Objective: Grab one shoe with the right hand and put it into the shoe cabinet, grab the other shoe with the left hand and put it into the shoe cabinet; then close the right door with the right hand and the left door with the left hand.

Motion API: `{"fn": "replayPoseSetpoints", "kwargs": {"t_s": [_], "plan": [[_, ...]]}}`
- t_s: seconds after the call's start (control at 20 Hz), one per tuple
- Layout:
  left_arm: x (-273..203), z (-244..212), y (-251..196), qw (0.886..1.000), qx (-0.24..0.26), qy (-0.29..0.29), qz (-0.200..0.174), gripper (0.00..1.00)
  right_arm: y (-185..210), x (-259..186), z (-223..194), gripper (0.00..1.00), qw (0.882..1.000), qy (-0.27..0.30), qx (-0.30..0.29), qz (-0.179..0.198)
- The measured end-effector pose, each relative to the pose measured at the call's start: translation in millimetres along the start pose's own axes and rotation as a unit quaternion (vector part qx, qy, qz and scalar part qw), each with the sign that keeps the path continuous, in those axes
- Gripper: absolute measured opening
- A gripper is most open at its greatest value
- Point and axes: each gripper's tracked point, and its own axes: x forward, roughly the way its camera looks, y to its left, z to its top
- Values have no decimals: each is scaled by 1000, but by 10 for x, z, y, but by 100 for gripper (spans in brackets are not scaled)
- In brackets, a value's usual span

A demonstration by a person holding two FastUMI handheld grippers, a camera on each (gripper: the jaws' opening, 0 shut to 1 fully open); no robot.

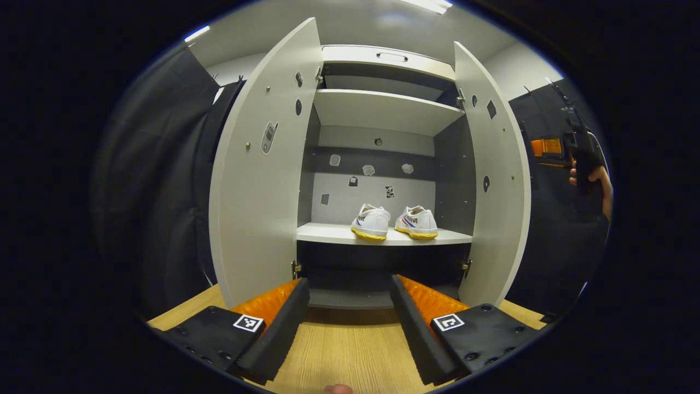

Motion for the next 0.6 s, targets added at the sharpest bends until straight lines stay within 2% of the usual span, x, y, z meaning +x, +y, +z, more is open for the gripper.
{"fn": "replayPoseSetpoints", "kwargs": {"t_s": [0.1,0.15,0.2,0.25,0.3,0.35,0.4,0.55,0.6], "plan": [[-16,-8,74,1000,-2,2,7,97,212,78,-27,88,1000,1,5,15],[-22,0,122,1000,-2,2,11,99,334,122,-42,96,1000,1,5,25],[-30,-9,161,1000,-2,2,14,97,446,175,-49,88,999,0,6,35],[-36,-19,214,1000,-2,3,19,97,570,232,-66,96,999,-1,7,45],[-48,-27,263,1000,-3,4,24,94,691,306,-84,89,998,-3,7,55],[-60,-42,312,1000,-4,6,28,97,802,388,-129,96,998,-1,6,60],[-58,-56,365,999,-6,8,33,97,900,471,-180,90,998,1,4,65],[-86,-119,532,999,-12,16,50,99,970,700,-238,89,999,-1,-7,49],[-85,-139,584,998,-15,18,56,99,950,752,-251,82,999,1,-3,45]]}}
